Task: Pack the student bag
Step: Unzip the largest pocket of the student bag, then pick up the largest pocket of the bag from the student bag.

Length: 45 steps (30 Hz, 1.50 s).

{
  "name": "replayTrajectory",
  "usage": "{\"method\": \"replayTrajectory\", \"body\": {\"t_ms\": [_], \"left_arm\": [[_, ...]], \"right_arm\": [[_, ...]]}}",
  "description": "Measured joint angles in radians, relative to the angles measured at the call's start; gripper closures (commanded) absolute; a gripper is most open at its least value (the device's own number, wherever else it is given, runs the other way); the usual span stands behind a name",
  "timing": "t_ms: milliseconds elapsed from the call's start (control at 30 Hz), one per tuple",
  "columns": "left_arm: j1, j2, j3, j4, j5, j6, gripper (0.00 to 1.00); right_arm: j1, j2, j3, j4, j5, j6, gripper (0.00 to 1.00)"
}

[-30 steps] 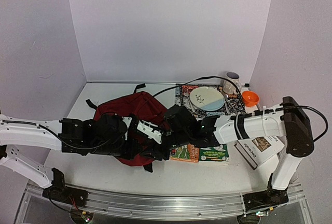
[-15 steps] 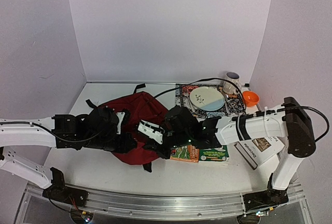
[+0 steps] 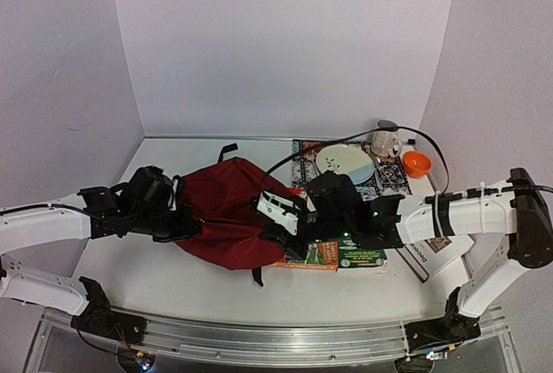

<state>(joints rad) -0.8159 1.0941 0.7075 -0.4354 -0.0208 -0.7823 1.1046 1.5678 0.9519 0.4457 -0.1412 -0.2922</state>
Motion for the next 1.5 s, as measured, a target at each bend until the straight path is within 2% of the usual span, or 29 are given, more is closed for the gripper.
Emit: {"method": "replayTrajectory", "body": {"t_ms": [133,433,500,567,633,700,767,833,1000,1133,1267,1400,1500], "left_arm": [[0.073,0.006,-0.042,0.043,0.075,-0.008,1.0],[0.113,-0.021,-0.13,0.152,0.134,-0.069,1.0],[0.115,-0.04,-0.15,0.166,0.137,-0.085,0.97],[0.12,-0.052,-0.16,0.166,0.139,-0.091,0.89],[0.136,-0.059,-0.165,0.138,0.088,-0.093,0.8],[0.204,-0.062,-0.177,0.058,-0.006,-0.087,0.73],[0.249,-0.07,-0.189,-0.017,-0.063,-0.071,0.62],[0.252,-0.098,-0.191,-0.059,-0.065,-0.048,0.51],[0.25,-0.186,-0.149,-0.091,-0.023,-0.005,0.24],[0.249,-0.173,-0.069,-0.084,0.036,0.043,0.14],[0.248,-0.097,0.014,-0.07,0.104,0.101,0.07],[0.215,-0.021,0.079,-0.061,0.143,0.157,0.03],[0.13,0.029,0.126,-0.056,0.135,0.185,0.03]], "right_arm": [[-0.008,-0.051,-0.049,0.027,0.001,-0.003,1.0],[-0.019,-0.088,-0.082,0.053,-0.009,-0.004,1.0],[-0.019,-0.084,-0.082,0.058,-0.014,-0.003,1.0],[-0.019,-0.073,-0.082,0.065,-0.021,-0.003,0.98],[-0.019,-0.062,-0.082,0.059,-0.03,-0.001,0.92],[-0.025,-0.062,-0.082,0.04,-0.038,0.005,0.82],[-0.029,-0.061,-0.081,0.039,-0.046,0.013,0.67],[-0.031,-0.059,-0.073,0.031,-0.055,0.03,0.53],[-0.032,-0.042,-0.036,-0.001,-0.064,0.082,0.34],[-0.032,-0.041,0.002,-0.042,-0.034,0.15,0.22],[-0.033,-0.042,0.053,-0.097,0.063,0.242,0.1],[-0.041,-0.042,0.089,-0.172,0.187,0.373,0.07],[-0.073,-0.042,0.103,-0.248,0.239,0.506,0.08]]}}
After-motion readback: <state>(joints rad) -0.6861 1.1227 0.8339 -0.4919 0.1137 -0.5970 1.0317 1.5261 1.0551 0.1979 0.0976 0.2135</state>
